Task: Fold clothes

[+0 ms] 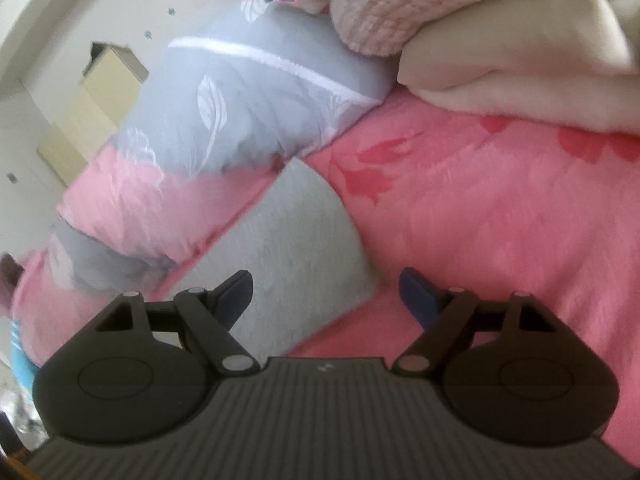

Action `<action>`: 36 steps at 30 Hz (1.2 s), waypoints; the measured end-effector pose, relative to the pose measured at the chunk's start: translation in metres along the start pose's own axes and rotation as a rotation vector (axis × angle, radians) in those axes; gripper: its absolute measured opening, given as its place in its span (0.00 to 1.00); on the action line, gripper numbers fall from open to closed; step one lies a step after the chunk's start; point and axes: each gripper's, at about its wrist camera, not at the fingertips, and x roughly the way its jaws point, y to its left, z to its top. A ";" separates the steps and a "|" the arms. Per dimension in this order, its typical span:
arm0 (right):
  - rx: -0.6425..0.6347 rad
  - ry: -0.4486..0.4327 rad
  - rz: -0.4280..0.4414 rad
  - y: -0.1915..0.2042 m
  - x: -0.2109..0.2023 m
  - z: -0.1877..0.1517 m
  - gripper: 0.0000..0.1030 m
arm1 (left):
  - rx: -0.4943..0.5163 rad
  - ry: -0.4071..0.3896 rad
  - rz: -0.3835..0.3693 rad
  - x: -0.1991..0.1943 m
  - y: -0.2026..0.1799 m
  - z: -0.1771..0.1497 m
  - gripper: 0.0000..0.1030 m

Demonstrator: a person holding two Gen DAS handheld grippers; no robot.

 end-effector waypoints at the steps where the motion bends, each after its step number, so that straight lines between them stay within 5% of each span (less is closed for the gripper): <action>1: -0.009 0.002 -0.020 0.004 0.000 -0.002 0.75 | -0.005 -0.001 -0.005 0.000 0.001 0.000 0.98; 6: 0.012 -0.003 -0.108 0.013 0.005 -0.002 0.56 | -0.031 -0.006 -0.026 -0.002 0.005 0.001 0.98; 11: 0.131 -0.011 -0.141 0.000 0.016 0.009 0.09 | -0.055 -0.011 -0.047 -0.003 0.010 0.001 0.98; 15: 0.059 -0.036 -0.112 0.021 0.019 0.028 0.07 | -0.072 -0.013 -0.058 -0.003 0.013 0.001 0.98; 20: -0.292 -0.054 0.018 0.113 0.024 0.041 0.06 | -0.080 -0.014 -0.064 -0.003 0.014 0.001 0.98; 24: -0.712 0.083 0.192 0.190 0.029 -0.010 0.06 | -0.084 -0.014 -0.065 -0.002 0.014 0.001 0.98; 27: -0.923 0.199 0.252 0.213 0.035 -0.062 0.06 | -0.090 -0.015 -0.070 -0.002 0.015 0.001 0.98; 31: -1.031 0.279 0.232 0.210 0.044 -0.104 0.06 | -0.089 -0.015 -0.068 -0.002 0.014 0.000 0.98; 36: -1.054 0.291 0.216 0.202 0.046 -0.118 0.06 | -0.082 -0.014 -0.060 -0.001 0.013 0.000 0.98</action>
